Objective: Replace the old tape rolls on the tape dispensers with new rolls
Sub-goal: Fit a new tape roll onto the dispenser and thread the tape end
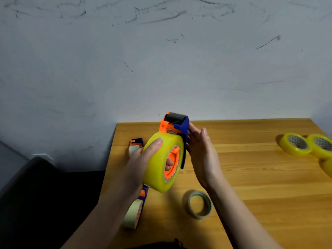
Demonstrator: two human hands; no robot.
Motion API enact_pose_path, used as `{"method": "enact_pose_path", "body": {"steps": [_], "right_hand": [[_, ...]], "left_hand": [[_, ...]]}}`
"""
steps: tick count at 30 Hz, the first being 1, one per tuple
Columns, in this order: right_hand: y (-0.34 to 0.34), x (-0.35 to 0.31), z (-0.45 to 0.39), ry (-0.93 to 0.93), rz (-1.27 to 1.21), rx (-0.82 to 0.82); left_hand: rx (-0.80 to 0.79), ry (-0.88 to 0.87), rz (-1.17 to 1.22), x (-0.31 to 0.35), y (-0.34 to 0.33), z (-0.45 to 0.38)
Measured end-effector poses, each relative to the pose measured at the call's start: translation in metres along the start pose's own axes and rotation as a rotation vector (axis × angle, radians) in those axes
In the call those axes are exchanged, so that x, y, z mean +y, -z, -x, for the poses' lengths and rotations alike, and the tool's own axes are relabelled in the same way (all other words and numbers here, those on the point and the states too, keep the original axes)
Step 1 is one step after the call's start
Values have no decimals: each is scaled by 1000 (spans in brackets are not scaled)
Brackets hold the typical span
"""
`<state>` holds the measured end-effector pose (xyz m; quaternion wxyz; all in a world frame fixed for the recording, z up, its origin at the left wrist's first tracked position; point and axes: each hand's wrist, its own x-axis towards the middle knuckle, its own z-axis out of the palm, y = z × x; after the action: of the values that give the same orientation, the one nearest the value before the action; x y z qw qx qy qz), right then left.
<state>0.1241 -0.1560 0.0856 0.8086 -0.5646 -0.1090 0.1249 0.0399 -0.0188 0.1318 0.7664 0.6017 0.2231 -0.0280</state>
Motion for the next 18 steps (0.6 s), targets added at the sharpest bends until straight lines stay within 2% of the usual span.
{"method": "enact_pose_path", "body": {"steps": [5,10,18], "right_hand": [[-2,-2,-1,3,55,-28],[5,-1,-13,-176,4,105],[0,-9,-18,-212,-48,-13]], "left_hand": [[40,-8,-33,0,-5,-5],[1,-6,-18,-2,-10,-3],[-19,44,2,-8,-13,-5]]}}
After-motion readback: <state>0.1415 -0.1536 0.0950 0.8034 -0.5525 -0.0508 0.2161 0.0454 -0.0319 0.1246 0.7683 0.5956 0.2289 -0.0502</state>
